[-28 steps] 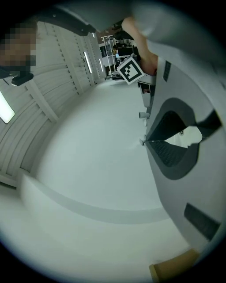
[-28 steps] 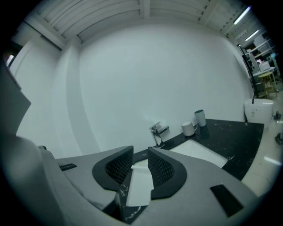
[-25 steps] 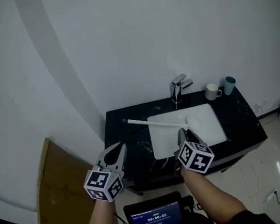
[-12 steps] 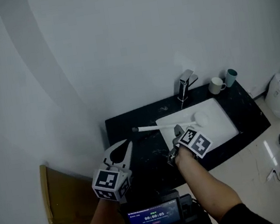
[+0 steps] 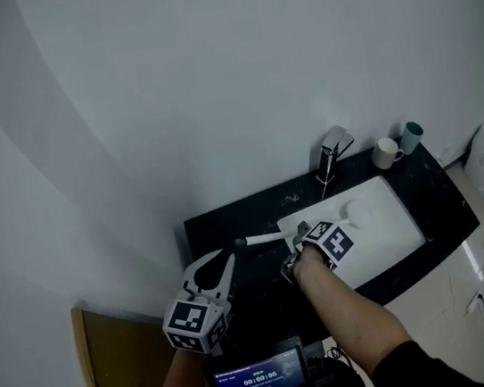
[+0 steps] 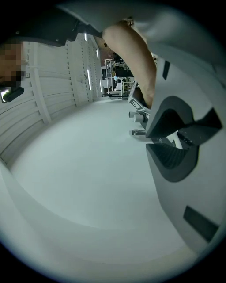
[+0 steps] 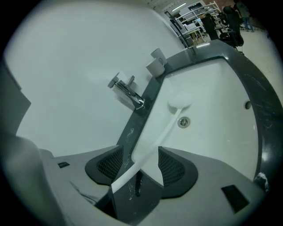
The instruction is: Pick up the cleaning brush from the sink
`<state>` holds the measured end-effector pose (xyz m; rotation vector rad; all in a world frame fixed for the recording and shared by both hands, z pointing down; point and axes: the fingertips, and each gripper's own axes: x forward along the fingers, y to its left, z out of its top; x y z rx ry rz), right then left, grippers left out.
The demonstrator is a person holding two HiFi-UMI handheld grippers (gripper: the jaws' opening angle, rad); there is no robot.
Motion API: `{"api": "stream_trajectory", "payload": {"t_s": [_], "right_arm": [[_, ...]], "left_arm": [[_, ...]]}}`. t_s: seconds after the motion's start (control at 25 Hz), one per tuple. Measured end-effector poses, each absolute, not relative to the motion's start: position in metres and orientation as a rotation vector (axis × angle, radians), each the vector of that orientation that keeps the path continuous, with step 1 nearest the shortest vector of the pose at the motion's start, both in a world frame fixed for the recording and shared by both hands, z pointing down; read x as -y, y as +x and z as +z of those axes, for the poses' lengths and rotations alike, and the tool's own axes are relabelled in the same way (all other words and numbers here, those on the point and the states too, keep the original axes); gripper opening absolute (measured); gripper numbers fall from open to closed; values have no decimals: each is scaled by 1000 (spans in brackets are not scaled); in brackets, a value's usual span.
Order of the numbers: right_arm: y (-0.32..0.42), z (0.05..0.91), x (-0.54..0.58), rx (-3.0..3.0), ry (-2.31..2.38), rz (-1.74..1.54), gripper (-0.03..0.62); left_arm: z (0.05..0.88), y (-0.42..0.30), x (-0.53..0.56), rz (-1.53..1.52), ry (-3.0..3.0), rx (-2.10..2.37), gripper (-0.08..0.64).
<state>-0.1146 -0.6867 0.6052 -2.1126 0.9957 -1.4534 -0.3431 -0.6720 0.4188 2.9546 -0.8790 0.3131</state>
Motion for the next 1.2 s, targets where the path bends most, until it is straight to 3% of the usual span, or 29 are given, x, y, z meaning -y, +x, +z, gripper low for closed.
{"api": "stream_trajectory", "payload": {"t_s": [0.64,0.68,0.72,1.2], "right_arm": [[-102,704,766,-648,-2129,-1863,235],[-100,711,765,-627,-2136,-1891,177],[-99,715,763,-610,-2148,-1906,159],[-95,713,729,-473,-2098,-1851,57]], "left_arm": [[453,-335,742,337,2908,900,55],[454,-336,744,336,2902,906,55],[453,-337,746,333,2897,911,55],[448,-353,741,300,2885,905,55]]}}
